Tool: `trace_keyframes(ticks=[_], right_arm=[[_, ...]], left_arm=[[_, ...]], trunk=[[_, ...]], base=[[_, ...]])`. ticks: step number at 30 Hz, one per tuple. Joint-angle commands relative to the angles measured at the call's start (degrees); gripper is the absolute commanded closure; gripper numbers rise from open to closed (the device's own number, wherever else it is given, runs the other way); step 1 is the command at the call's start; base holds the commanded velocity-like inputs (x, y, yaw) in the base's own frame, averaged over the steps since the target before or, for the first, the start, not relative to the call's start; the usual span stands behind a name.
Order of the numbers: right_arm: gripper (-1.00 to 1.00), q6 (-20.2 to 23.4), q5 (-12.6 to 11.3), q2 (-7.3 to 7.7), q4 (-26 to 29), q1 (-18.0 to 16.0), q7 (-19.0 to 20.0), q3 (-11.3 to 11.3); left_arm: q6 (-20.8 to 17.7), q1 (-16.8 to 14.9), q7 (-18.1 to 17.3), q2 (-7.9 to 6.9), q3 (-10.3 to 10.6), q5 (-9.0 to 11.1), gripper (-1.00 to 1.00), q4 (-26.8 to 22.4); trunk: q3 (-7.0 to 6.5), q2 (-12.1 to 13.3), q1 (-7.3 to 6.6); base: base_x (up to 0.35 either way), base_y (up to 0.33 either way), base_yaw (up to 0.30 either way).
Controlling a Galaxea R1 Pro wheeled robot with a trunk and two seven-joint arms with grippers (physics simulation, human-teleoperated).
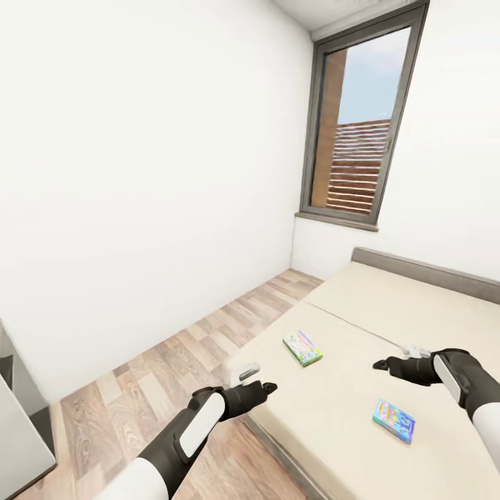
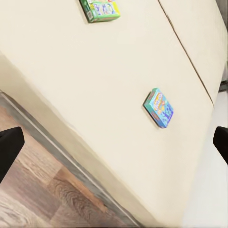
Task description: Put all the toys in the child's room - the three board games (two on the bed and one on the table), the two jigsaw puzzles on the table, and the tennis ball on the table - inside the toy box on the table in the child's room.
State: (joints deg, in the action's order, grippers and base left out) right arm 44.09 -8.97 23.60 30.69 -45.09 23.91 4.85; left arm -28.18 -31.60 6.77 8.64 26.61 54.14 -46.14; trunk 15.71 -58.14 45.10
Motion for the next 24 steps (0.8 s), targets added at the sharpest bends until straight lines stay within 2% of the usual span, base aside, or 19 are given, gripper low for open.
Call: trace_keyframes(ticks=[1,17,24], right_arm=[[-1.00,0.4,-0.2,0.11,0.0,-0.1,0.0,0.2],[-1.00,0.4,-0.2,0.74,-0.4,-0.7,0.0,0.2],[-1.00,0.4,-0.2,0.80,-0.4,-0.8,0.0,0.2]], left_arm=[[-0.1,0.0,0.5,-0.02,0.1,0.6,-1.00,-0.1],[0.3,0.2,0.2,-0.17,0.1,0.5,-1.00,-0.5],[0.7,0.6,-0.2,-1.18,0.3,0.4,-1.00,-0.3]], trunk=[[0.08,-0.1,0.01],[0.36,-0.1,0.01],[0.75,-0.1,0.01]], base=[[0.000,0.000,-0.291],[0.000,0.000,-0.279],[0.000,0.000,-0.222]])
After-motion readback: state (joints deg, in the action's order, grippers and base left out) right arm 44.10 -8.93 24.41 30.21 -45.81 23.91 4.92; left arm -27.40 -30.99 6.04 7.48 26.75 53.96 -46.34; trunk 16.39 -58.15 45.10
